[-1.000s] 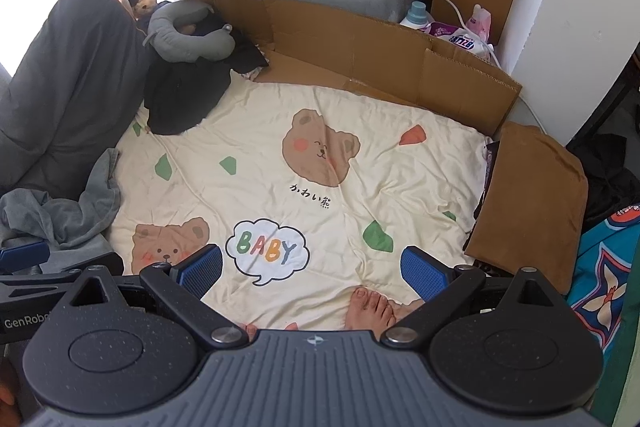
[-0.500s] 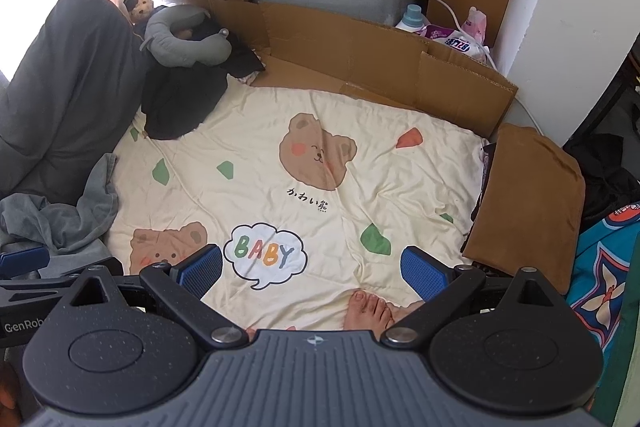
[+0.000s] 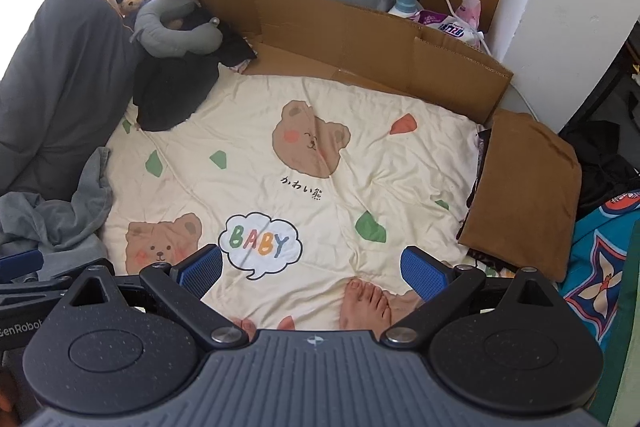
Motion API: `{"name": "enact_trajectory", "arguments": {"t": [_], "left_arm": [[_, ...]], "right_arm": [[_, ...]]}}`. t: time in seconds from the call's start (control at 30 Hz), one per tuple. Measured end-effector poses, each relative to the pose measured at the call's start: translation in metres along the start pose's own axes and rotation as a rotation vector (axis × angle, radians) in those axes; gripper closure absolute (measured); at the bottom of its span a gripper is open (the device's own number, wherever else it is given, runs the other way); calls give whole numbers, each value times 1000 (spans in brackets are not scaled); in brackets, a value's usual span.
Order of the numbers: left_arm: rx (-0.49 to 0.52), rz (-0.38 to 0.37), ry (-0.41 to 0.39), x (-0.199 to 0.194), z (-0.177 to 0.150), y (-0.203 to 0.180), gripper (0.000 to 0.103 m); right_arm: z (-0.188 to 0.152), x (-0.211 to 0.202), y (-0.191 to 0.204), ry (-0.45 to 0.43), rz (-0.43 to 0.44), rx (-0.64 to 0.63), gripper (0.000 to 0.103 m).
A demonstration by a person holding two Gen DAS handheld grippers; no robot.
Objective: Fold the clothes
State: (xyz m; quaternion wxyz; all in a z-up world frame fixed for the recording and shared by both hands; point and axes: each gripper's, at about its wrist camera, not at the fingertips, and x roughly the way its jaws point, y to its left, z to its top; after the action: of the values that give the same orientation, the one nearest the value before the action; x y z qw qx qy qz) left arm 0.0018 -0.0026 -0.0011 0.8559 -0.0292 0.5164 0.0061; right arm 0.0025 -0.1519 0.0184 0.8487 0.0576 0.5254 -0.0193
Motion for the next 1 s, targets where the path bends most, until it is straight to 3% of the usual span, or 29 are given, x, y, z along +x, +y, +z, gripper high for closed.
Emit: {"name": "enact_trajectory", "arguments": {"t": [1.0], "left_arm": [[43,-16,-5,6,18,9,4]], "right_arm": [[13,-7,-1,-22,-1,14,4]]}}
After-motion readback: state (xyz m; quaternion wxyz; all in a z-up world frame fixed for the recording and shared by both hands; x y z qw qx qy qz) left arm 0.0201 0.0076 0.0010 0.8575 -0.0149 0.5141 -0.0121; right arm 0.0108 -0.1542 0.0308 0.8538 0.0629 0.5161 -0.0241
